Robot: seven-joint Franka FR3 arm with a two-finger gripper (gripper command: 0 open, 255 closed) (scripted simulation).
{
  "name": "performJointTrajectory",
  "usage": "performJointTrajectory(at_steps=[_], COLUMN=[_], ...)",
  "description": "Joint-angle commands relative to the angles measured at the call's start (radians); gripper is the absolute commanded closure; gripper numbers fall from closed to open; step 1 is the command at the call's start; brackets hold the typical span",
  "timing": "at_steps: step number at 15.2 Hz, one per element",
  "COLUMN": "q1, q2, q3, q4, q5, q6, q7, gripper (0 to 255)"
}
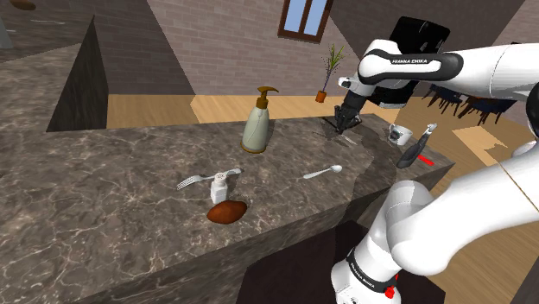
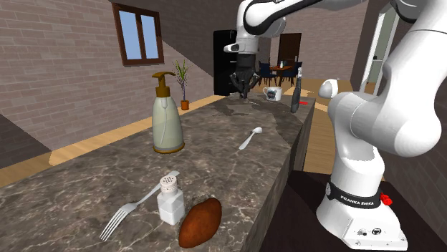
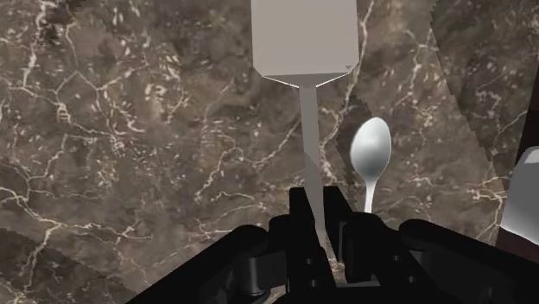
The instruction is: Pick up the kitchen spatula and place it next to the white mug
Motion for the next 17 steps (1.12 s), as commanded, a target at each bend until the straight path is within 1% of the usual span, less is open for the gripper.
performJointTrajectory(at_steps=[1, 2, 3, 7, 10, 14, 17], q1=[-0.003, -0.003, -0.012, -0.04, -0.049, -0.041, -0.014], q2=[-0.008, -0.009, -0.014, -0.024, -0.021, -0.003, 0.017], q3=[0.014, 0.018, 0.002, -0.066, -0.128, -0.226, -0.318], q4=[0.022, 0.029, 0.035, 0.066, 0.101, 0.162, 0.22], q5=[0.002, 0.003, -0.005, -0.036, -0.053, -0.065, -0.068], q6=[-0.031, -0.04, -0.045, -0.064, -0.075, -0.088, -0.096], q7=[0.003, 0.003, -0.019, -0.109, -0.181, -0.282, -0.36], gripper=[255, 255, 255, 255, 255, 255, 255])
